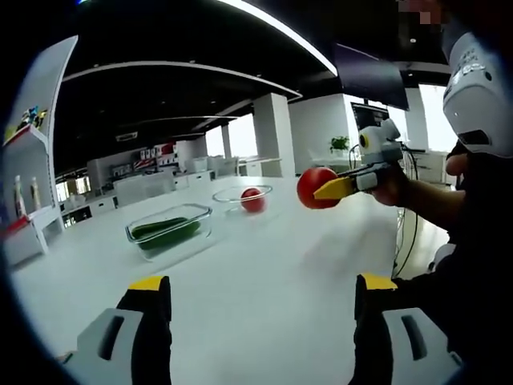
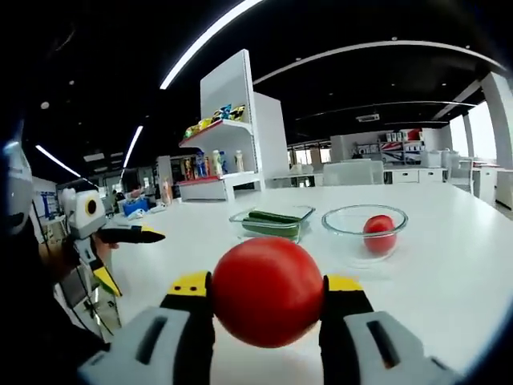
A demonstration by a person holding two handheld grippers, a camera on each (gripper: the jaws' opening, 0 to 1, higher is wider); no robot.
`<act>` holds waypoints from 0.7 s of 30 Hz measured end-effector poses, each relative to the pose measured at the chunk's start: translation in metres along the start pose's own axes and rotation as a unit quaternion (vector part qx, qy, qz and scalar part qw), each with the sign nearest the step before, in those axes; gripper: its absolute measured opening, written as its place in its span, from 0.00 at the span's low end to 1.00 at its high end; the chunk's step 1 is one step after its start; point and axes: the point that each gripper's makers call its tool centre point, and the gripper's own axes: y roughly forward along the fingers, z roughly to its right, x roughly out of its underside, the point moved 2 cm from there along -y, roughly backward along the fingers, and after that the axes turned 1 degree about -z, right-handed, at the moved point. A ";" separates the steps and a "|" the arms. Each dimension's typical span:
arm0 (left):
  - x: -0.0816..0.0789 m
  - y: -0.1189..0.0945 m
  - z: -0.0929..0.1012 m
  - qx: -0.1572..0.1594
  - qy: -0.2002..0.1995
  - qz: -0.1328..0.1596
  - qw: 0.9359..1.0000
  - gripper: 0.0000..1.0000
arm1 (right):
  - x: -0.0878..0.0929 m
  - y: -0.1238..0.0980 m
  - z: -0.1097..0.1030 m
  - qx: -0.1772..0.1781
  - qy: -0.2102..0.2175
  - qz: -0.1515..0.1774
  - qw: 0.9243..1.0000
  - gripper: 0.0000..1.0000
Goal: Sort the scattered tomatoes and cucumbers on the table and place them into their respective storage containers
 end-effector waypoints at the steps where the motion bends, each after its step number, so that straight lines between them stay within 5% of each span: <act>1: -0.001 0.000 0.000 -0.001 0.002 0.005 1.000 0.95 | -0.004 0.000 0.002 0.002 -0.002 0.004 1.000 0.48; 21: -0.002 -0.008 -0.005 -0.006 -0.001 0.013 1.000 0.95 | -0.089 -0.006 0.033 0.013 -0.021 0.061 0.998 0.47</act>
